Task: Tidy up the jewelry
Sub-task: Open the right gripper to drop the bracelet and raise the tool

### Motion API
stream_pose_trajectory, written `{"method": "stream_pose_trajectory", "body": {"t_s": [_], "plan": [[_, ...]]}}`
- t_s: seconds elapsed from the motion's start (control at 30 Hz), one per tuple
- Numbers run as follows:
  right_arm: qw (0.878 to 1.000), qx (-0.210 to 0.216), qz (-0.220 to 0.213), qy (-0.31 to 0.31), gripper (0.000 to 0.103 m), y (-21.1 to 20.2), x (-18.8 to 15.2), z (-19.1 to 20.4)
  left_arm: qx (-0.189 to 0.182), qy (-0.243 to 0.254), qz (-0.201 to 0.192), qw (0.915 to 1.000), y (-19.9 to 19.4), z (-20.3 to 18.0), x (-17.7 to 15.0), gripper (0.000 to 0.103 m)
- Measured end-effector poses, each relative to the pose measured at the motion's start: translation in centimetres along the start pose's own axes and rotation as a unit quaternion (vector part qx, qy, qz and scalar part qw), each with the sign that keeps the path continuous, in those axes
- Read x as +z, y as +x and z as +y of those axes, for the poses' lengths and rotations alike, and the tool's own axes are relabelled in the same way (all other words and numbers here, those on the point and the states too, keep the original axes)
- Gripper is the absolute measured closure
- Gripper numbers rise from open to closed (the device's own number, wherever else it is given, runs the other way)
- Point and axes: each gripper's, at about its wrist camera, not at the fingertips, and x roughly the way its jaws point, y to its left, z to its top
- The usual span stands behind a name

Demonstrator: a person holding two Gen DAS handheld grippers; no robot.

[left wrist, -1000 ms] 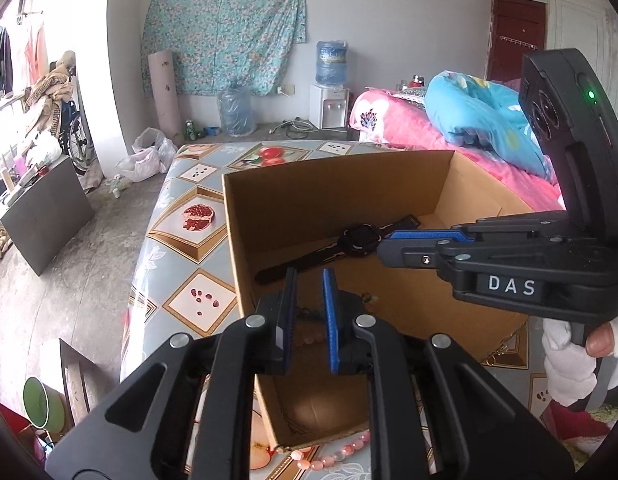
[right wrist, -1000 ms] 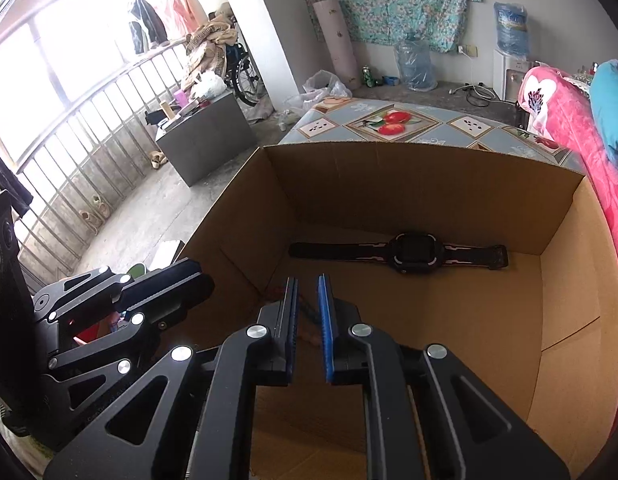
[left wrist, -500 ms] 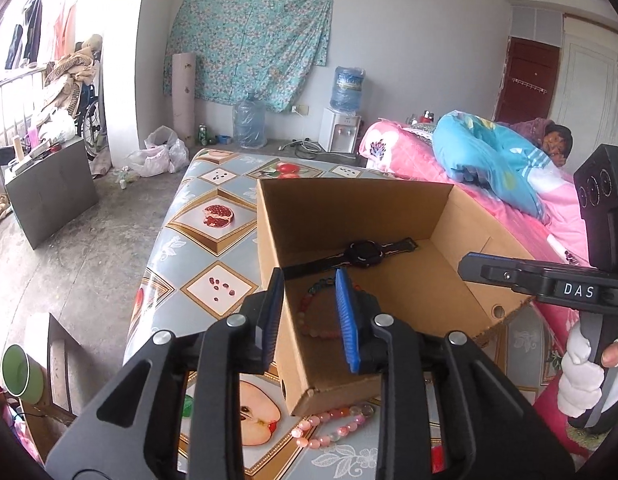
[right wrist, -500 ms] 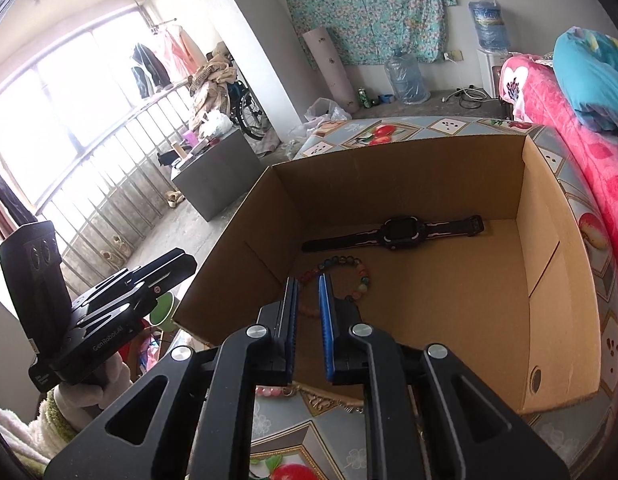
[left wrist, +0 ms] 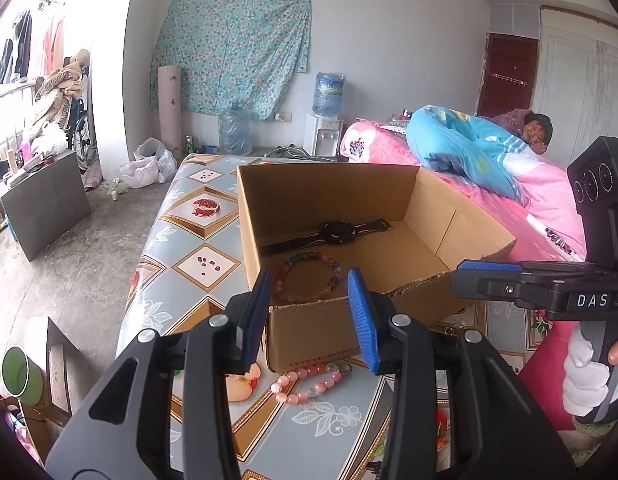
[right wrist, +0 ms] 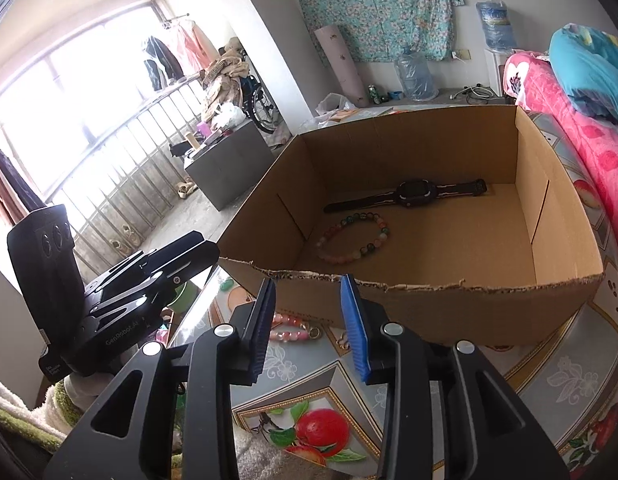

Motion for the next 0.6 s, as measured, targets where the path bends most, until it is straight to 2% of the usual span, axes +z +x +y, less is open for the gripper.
{"method": "stream_pose_trajectory", "body": {"t_s": [0.23, 0.6], "plan": [[1.000, -0.010, 0.005, 0.011, 0.065, -0.2, -1.0, -0.3, 0.004, -0.003, 0.001, 1.0000, -0.8, -0.4, -0.8, 0.064], [0.999, -0.019, 0.022, 0.016, 0.063, 0.1, -2.8, -0.6, 0.027, 0.032, 0.021, 0.9989, -0.6, -2.2, -3.2, 0.062]]}}
